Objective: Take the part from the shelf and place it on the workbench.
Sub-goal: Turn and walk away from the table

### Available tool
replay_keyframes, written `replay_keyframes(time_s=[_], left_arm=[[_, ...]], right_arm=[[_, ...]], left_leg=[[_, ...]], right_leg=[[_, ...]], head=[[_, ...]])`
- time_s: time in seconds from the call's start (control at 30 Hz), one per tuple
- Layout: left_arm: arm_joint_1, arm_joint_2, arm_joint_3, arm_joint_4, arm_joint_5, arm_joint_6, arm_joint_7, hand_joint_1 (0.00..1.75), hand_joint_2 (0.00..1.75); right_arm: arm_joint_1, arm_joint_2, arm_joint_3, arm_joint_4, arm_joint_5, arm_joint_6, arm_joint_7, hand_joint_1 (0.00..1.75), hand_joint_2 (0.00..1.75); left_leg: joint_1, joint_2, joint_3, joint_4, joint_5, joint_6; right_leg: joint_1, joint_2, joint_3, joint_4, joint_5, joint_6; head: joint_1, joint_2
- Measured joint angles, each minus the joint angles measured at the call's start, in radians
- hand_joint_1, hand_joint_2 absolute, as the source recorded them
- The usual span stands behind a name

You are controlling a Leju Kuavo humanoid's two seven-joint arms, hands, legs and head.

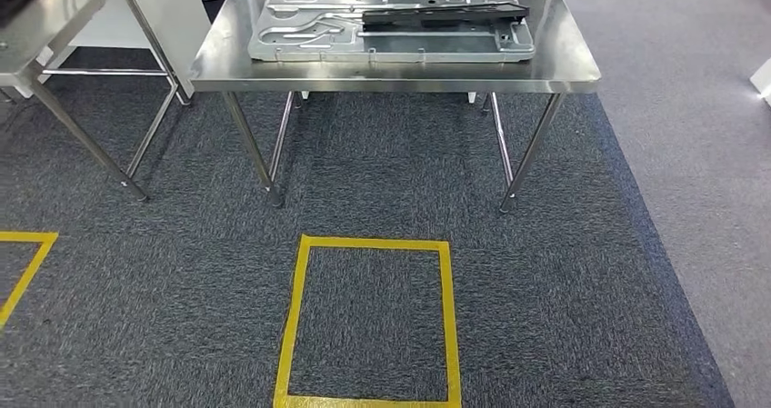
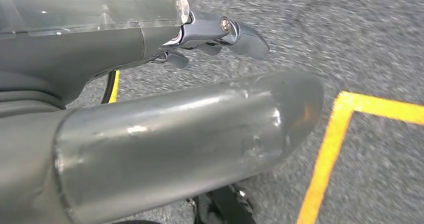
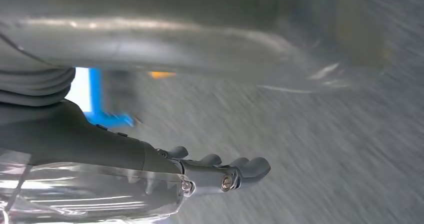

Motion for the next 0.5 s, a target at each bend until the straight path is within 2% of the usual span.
replay_keyframes(time_s=[0.03,0.07,0.1,0.13,0.17,0.2,0.23,0.27,0.33,0.37,0.4,0.43,0.47,0.5], left_arm=[[-0.003,0.0,0.0,0.0,0.0,0.001,0.001,0.0,0.0],[-0.007,0.0,0.0,0.0,0.0,0.002,0.001,0.0,0.0],[-0.012,0.0,0.0,0.0,0.0,0.003,0.001,0.0,0.0],[-0.016,-0.001,0.0,0.0,0.0,0.004,0.001,0.0,0.0],[-0.016,-0.001,0.0,0.0,0.0,0.005,0.001,0.0,0.0],[-0.014,-0.002,0.001,0.0,0.0,0.006,0.001,0.0,0.0],[-0.011,-0.004,0.001,0.0,0.0,0.006,0.002,0.0,0.0],[-0.008,-0.005,0.001,0.0,-0.001,0.007,0.003,0.0,0.0],[-0.009,-0.006,0.001,0.0,-0.005,0.007,0.003,0.0,0.0],[-0.01,-0.006,0.001,0.0,-0.008,0.005,0.002,0.0,0.0],[-0.01,-0.006,0.001,0.0,-0.009,0.002,-0.001,0.0,0.0],[-0.009,-0.006,0.001,0.0,-0.01,0.0,-0.003,0.0,0.0],[-0.009,-0.006,0.001,0.0,-0.011,-0.003,-0.005,0.0,0.0],[-0.008,-0.007,0.001,0.0,-0.011,-0.004,-0.006,0.0,0.0]], right_arm=[[-0.005,0.003,-0.014,0.023,0.0,0.008,0.016,0.0,0.0],[-0.009,0.007,-0.026,0.041,0.0,0.011,0.021,0.0,0.0],[-0.014,0.01,-0.036,0.057,0.001,0.011,0.025,0.0,0.0],[-0.019,0.013,-0.044,0.07,0.001,0.011,0.026,0.0,0.0],[-0.025,0.014,-0.051,0.081,0.001,0.011,0.027,0.0,0.0],[-0.03,0.014,-0.058,0.09,0.001,0.013,0.027,0.0,0.0],[-0.034,0.015,-0.063,0.097,0.001,0.02,0.026,0.0,0.0],[-0.035,0.017,-0.068,0.103,0.001,0.034,0.022,0.0,0.0],[-0.034,0.019,-0.074,0.11,0.006,0.085,0.004,0.0,0.0],[-0.033,0.02,-0.075,0.113,0.013,0.114,-0.011,0.0,0.0],[-0.032,0.022,-0.075,0.115,0.022,0.139,-0.029,0.0,0.0],[-0.032,0.025,-0.075,0.117,0.032,0.159,-0.048,0.0,0.0],[-0.032,0.03,-0.075,0.118,0.042,0.171,-0.067,0.0,0.0],[-0.033,0.035,-0.075,0.118,0.051,0.18,-0.083,0.0,0.0]], left_leg=[[-0.003,0.018,0.059,-0.073,-0.001,0.004],[-0.007,0.035,0.111,-0.147,-0.019,0.011],[-0.011,0.046,0.146,-0.204,-0.042,0.018],[-0.014,0.05,0.162,-0.239,-0.06,0.025],[-0.015,0.042,0.16,-0.251,-0.063,0.032],[-0.013,0.034,0.155,-0.256,-0.057,0.038],[-0.01,0.025,0.151,-0.26,-0.048,0.045],[-0.008,0.017,0.145,-0.263,-0.038,0.051],[-0.006,-0.002,0.126,-0.264,-0.021,0.059],[-0.006,-0.013,0.117,-0.263,-0.014,0.06],[-0.006,-0.025,0.109,-0.261,-0.008,0.059],[-0.005,-0.037,0.102,-0.259,-0.004,0.057],[-0.005,-0.049,0.097,-0.256,0.0,0.054],[-0.004,-0.061,0.094,-0.253,0.003,0.051]], right_leg=[[0.001,-0.007,-0.011,0.012,0.001,0.003],[0.002,-0.016,-0.019,0.023,0.002,0.007],[0.004,-0.026,-0.025,0.032,0.004,0.012],[0.004,-0.036,-0.028,0.037,0.006,0.018],[0.004,-0.048,-0.03,0.038,0.01,0.024],[0.002,-0.046,-0.032,0.042,0.011,0.031],[0.0,-0.03,-0.037,0.055,-0.001,0.037],[-0.002,-0.005,-0.05,0.086,-0.028,0.044],[-0.009,0.046,-0.094,0.198,-0.108,0.053],[-0.011,0.055,-0.115,0.257,-0.14,0.056],[-0.013,0.058,-0.125,0.292,-0.154,0.058],[-0.014,0.06,-0.118,0.293,-0.147,0.058],[-0.016,0.063,-0.091,0.254,-0.123,0.058],[-0.018,0.073,-0.051,0.189,-0.09,0.057]], head=[[0.0,0.0],[0.0,0.0],[0.0,0.0],[0.0,0.0],[0.0,0.0],[0.0,0.0],[0.0,0.0],[0.0,0.0],[0.0,0.0],[0.0,0.0],[0.0,0.0],[0.0,0.0],[0.0,0.0],[0.0,0.0]])
